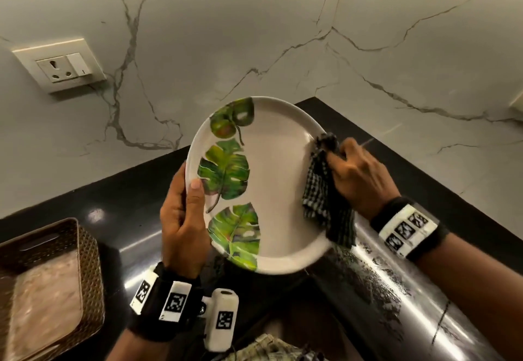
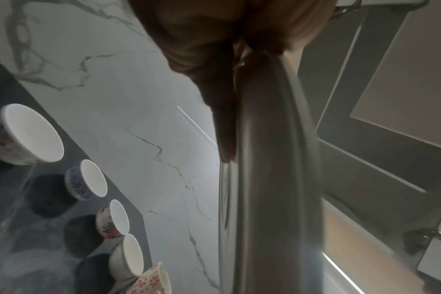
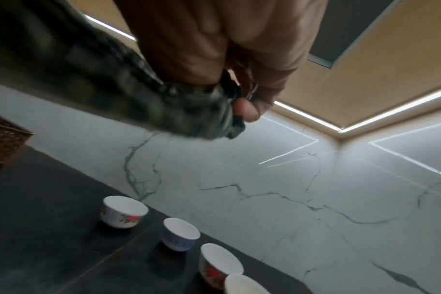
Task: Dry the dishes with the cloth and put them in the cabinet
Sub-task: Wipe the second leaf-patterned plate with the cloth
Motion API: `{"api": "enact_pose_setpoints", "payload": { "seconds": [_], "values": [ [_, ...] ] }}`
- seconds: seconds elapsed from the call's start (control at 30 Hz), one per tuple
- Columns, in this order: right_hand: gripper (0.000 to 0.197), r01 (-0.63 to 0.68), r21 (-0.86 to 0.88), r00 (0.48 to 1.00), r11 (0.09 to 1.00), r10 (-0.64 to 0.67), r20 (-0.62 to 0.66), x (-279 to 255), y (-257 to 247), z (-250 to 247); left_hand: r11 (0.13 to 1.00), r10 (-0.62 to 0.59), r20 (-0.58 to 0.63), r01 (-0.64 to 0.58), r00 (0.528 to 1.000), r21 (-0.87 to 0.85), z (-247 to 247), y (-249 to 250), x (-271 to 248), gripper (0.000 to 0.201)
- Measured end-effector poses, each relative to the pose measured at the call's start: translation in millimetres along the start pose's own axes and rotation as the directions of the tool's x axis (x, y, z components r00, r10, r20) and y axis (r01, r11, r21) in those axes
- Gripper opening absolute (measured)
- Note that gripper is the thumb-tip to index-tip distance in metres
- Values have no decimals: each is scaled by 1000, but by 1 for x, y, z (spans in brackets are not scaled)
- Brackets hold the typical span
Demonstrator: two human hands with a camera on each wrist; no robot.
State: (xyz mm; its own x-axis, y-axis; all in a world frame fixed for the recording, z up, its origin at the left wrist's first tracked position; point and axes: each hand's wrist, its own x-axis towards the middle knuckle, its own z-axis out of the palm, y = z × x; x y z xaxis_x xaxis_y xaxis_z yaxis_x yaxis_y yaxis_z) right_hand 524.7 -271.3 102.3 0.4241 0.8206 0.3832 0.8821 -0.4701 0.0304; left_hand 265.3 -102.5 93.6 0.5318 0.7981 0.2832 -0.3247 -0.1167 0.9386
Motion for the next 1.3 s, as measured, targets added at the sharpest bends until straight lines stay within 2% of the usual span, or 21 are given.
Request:
{"api": "enact_pose_setpoints", "payload": {
  "seconds": [0.13,0.23,0.3,0.4,0.47,0.53,0.57,0.6,0.67,0.7,0.73,0.8,0.83,0.87,0.9,0.97,1.0,1.03,1.13,1.23,1.3],
  "values": [
    [13,-34,150,998,988,24,62,-42,-51,6,999,-7,-145,12,989,30,6,-11,-1,39],
    [32,-115,377,979,919,41,199,-59,-94,7,996,-55,-197,67,979,57,15,-24,-2,39],
    [38,-99,485,968,869,-28,248,-63,-115,3,988,-109,-232,132,967,85,18,-35,-3,39],
    [57,-14,541,945,841,-166,282,-63,-134,-5,966,-181,-255,220,950,134,17,-47,-6,39],
    [50,18,634,930,773,-246,274,-59,-134,-1,952,-230,-264,273,937,141,12,-50,-7,38],
    [32,-50,793,931,607,-258,257,-56,-130,5,942,-282,-292,322,914,99,2,-52,-8,37],
    [27,-163,870,925,465,-235,299,-54,-127,6,937,-307,-313,344,899,68,-5,-53,-10,37],
    [26,-310,911,904,271,-213,371,-52,-124,5,935,-323,-335,354,885,34,-11,-55,-11,36],
    [30,-530,830,845,-173,-184,501,-51,-121,3,938,-312,-413,346,856,9,-27,-58,-12,35],
    [30,-550,774,833,-314,-138,536,-51,-119,5,943,-286,-461,333,840,21,-35,-59,-12,36],
    [29,-539,754,826,-376,-62,560,-51,-116,9,948,-258,-510,318,821,32,-44,-60,-13,37],
    [22,-532,775,804,-341,83,589,-50,-108,26,960,-190,-603,276,775,53,-66,-58,-13,40],
    [20,-548,797,793,-256,143,592,-51,-103,38,965,-157,-643,254,750,59,-76,-56,-13,41],
    [21,-571,813,790,-111,197,581,-52,-101,51,969,-134,-676,239,725,64,-85,-53,-13,42],
    [23,-589,804,794,81,243,557,-53,-98,65,971,-120,-699,229,705,65,-93,-50,-14,44],
    [23,-587,673,808,451,263,528,-57,-100,91,976,-101,-733,209,672,58,-109,-48,-17,48],
    [24,-560,589,812,582,245,530,-58,-104,102,978,-94,-745,202,661,56,-115,-47,-18,50],
    [27,-530,518,811,671,224,540,-59,-109,111,979,-87,-749,196,656,59,-119,-45,-20,51],
    [41,-472,383,791,794,190,581,-59,-128,130,982,-79,-741,179,667,56,-128,-44,-25,50],
    [55,-439,326,757,837,149,636,-58,-145,138,985,-77,-722,166,688,53,-133,-46,-30,46],
    [55,-415,318,754,852,127,644,-58,-155,140,985,-78,-711,165,699,55,-137,-47,-32,45]
  ]
}}
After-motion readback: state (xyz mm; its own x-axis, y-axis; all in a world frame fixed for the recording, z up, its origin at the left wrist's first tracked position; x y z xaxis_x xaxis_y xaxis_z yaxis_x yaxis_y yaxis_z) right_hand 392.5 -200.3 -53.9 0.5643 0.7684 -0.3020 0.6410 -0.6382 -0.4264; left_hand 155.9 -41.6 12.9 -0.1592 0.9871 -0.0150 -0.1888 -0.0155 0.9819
